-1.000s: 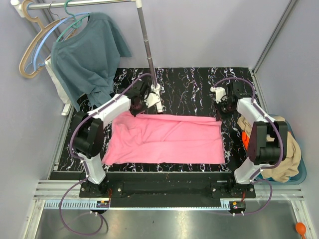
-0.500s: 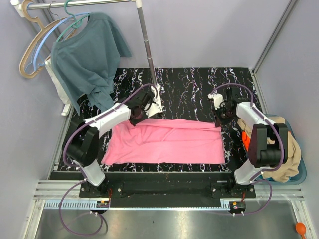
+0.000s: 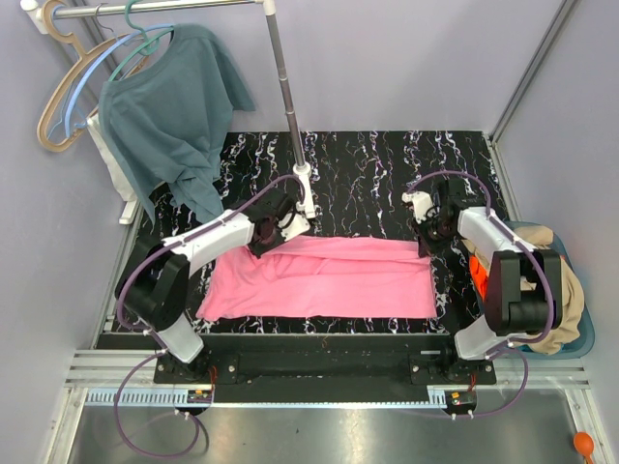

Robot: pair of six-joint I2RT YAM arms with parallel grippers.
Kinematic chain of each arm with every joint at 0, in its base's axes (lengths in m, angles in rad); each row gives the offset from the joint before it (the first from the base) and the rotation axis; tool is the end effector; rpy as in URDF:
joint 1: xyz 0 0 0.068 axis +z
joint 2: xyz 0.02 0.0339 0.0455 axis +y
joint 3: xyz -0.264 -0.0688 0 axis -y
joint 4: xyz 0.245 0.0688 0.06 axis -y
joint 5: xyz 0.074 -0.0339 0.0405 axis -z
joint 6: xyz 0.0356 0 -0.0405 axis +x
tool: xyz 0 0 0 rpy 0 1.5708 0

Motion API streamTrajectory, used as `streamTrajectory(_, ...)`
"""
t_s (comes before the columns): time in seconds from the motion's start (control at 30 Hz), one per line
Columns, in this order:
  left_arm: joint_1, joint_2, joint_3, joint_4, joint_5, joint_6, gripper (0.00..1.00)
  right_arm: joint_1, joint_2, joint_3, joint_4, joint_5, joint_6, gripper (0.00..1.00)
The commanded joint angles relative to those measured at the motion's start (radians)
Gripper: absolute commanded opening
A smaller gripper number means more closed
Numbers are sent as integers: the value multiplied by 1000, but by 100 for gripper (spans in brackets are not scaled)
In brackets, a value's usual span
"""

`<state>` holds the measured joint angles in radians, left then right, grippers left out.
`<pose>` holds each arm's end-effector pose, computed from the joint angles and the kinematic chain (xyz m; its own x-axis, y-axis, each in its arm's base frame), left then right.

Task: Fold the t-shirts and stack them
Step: Fold the tshirt

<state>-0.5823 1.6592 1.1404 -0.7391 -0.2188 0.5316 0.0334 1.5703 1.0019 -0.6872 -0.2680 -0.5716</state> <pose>0.2709 -0.1691 0.2036 -0.4411 0.8829 -0.1606 0.8175 0.4692 0.3341 0.2917 0.0192 0.1932 -0.7374 -0.5466 -0.3969 -0.6101 0.7911 0.0440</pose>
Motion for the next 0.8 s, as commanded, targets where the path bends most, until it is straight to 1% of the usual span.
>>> streamTrajectory(0.0, -13, -78, -30, -6, -43, -28, 7, 8, -64, -14, -12, 38, -22, 0)
streamTrajectory(0.27, -40, -105, -74, -19, -45, -58, 11, 14, -75, -46, -15, 46, -22, 1)
streamTrajectory(0.33, -44, -104, -82, -20, -42, -61, 13, 16, -70, -52, -12, 47, -22, 5)
streamTrajectory(0.43, -48, -95, -85, -20, -39, -70, 15, 20, -66, -59, -11, 55, -20, 15)
streamTrajectory(0.47, -51, -93, -90, -19, -37, -71, 15, 19, -67, -62, -11, 56, -19, 22)
streamTrajectory(0.5, -51, -90, -93, -19, -33, -73, 17, 22, -72, -68, -11, 53, -16, 26)
streamTrajectory(0.53, -54, -87, -100, -20, -31, -79, 18, 22, -76, -72, -12, 55, -16, 35)
streamTrajectory(0.6, -60, -87, -113, -19, -28, -84, 19, 28, -91, -85, -17, 55, -14, 45)
streamTrajectory(0.63, -63, -87, -123, -20, -27, -90, 21, 31, -98, -88, -21, 56, -14, 45)
streamTrajectory(0.77, -71, -90, -140, -20, -22, -91, 26, 34, -127, -100, -48, 59, -14, 47)
